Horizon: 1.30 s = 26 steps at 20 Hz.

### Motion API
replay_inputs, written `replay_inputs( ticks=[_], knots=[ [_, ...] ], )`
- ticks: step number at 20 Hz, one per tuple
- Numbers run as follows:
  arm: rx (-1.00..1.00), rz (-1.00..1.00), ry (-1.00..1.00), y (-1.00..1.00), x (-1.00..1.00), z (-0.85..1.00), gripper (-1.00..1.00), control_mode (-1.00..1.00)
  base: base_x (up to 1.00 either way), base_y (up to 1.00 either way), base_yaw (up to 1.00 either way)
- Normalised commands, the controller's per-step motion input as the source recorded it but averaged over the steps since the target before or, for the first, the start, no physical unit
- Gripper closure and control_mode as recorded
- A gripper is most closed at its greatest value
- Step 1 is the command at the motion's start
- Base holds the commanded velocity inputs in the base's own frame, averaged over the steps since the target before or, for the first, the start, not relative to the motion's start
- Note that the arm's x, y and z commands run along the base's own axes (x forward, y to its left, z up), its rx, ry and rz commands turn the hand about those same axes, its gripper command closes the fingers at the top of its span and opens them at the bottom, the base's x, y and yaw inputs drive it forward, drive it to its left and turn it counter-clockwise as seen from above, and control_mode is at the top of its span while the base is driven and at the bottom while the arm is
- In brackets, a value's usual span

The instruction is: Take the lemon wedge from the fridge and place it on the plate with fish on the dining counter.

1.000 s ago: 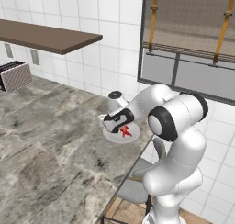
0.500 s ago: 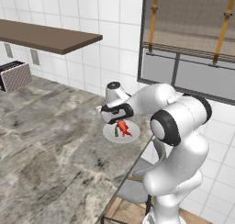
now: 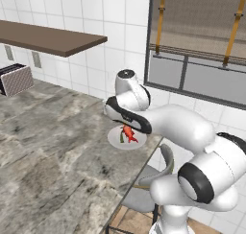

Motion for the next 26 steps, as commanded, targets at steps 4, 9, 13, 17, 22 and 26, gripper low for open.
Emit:
replay_inputs(
  ticks=[4,9,13,17,22,26],
  knots=[
    [0.01,-0.02,-0.40,-0.40,-1.00,0.07,-1.00,-1.00,0.00,0.00,0.00],
    [0.13,0.00,-0.52,-0.18,-1.00,0.00,-1.00,-1.00,0.00,0.00,0.00],
    [0.19,0.04,-0.40,-0.04,-1.00,0.02,-1.00,-1.00,0.00,0.00,0.00],
    [0.17,0.17,-0.20,0.00,-1.00,0.22,-1.00,-1.00,0.00,0.00,0.00],
    [0.25,0.27,-0.03,-0.02,-0.79,0.82,-1.00,-1.00,0.00,0.00,0.00],
    [0.53,0.01,-0.66,-0.09,0.00,0.74,-1.00,-1.00,0.00,0.00,0.00]
  ],
)
